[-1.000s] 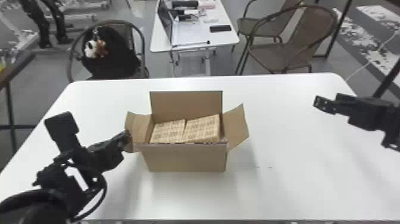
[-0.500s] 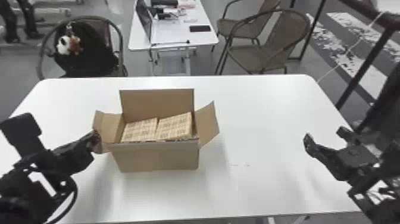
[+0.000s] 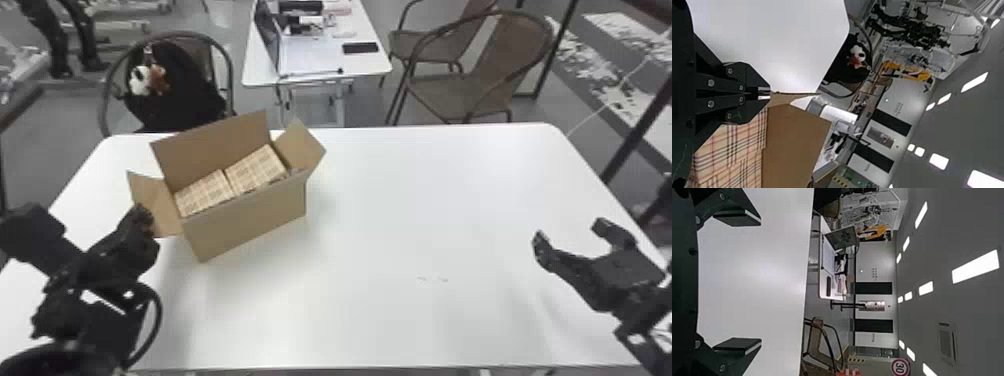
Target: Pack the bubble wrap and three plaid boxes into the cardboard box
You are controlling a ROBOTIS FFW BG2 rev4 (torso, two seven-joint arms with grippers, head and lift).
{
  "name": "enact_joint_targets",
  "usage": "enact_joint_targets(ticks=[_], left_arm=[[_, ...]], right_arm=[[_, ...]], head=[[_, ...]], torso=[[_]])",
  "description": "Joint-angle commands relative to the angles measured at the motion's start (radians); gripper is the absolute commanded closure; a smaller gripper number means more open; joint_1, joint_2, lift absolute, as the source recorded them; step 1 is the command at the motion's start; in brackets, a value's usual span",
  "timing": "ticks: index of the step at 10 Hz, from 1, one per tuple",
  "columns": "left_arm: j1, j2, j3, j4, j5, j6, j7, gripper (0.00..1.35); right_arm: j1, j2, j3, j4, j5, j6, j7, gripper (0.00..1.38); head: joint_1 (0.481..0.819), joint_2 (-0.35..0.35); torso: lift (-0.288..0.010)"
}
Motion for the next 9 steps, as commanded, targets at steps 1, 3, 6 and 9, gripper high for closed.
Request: enact_joint_targets(ticks=[1,3,6,9], left_arm=[[0.044,-0.004,-0.001,0.027,0.023,-0.194,0.063,1.22],[0.088,-0.004,-0.01,0.051,0.04,-0.369,0.167,1.22],[0.123,-0.004,-0.088,0.143,0.068,-0.694,0.31,1.22],[0.128,-0.004,-0.149,0.217,0.055,-0.926,0.408,1.22]], right_arm=[[0.001,-0.006,0.004,-0.001,-0.004,0.01,0.0,0.21],[0.005,-0.008,0.004,-0.002,-0.005,0.016,-0.002,0.21],[0.009,-0.009,0.007,-0.007,-0.002,0.019,-0.002,0.21],[0.021,-0.011,0.007,-0.015,0.002,0.021,-0.011,0.21]], head=[[0.695,0.086],[0.695,0.144],[0.695,0.205],[0.695,0.238]], torso=[[-0.148],[-0.148],[-0.148],[-0.148]])
